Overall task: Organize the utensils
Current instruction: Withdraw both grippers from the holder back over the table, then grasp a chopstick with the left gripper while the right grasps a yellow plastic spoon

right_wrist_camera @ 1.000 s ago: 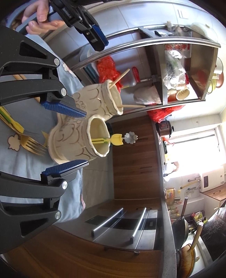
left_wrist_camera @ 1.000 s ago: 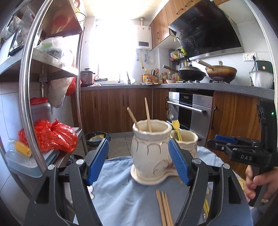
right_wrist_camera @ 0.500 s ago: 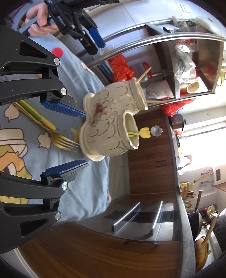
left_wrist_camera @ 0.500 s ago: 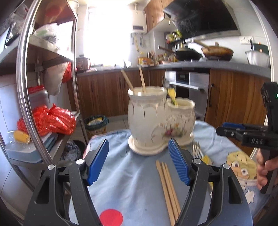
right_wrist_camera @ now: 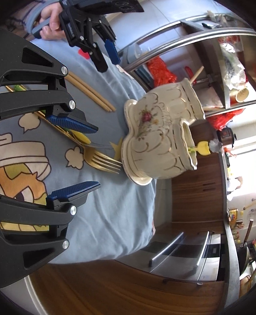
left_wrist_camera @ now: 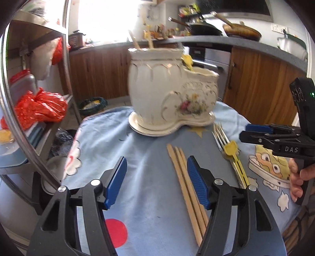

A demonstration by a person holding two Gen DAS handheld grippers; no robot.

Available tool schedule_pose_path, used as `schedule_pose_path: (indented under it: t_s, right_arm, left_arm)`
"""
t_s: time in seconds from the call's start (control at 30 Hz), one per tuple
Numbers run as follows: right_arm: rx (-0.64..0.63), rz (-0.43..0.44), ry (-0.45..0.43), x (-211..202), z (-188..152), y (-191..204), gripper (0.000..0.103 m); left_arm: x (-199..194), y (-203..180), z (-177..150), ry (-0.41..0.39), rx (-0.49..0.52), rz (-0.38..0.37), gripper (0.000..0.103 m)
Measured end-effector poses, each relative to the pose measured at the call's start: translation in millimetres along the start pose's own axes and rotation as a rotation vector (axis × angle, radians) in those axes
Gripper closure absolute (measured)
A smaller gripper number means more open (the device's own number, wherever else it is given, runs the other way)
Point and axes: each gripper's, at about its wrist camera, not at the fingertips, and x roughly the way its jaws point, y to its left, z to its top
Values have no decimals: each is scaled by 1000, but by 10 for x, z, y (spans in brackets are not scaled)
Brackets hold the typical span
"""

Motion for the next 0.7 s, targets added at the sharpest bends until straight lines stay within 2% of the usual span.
schedule_pose_path:
  t_s: [0.03, 0.23, 0.43, 0.5, 0.7]
  right_arm:
    - [-1, 12, 12, 13, -16, 15, 53]
    - [-50, 88, 94, 81, -156, 214, 66]
    - [-77, 94, 123, 121, -186, 322, 73]
    - [-67, 108, 112, 104, -183, 305, 84]
    - [-48, 120, 115, 104, -150, 202, 85]
  left_arm:
    - [11, -15, -6, 12, 6, -10, 47]
    - [79, -86, -54, 75, 37, -59, 55]
    - [101, -138, -68, 95, 58, -65, 55]
    - [103, -148, -72, 99, 62, -65, 55]
    - [132, -136, -78, 123, 59, -75, 55]
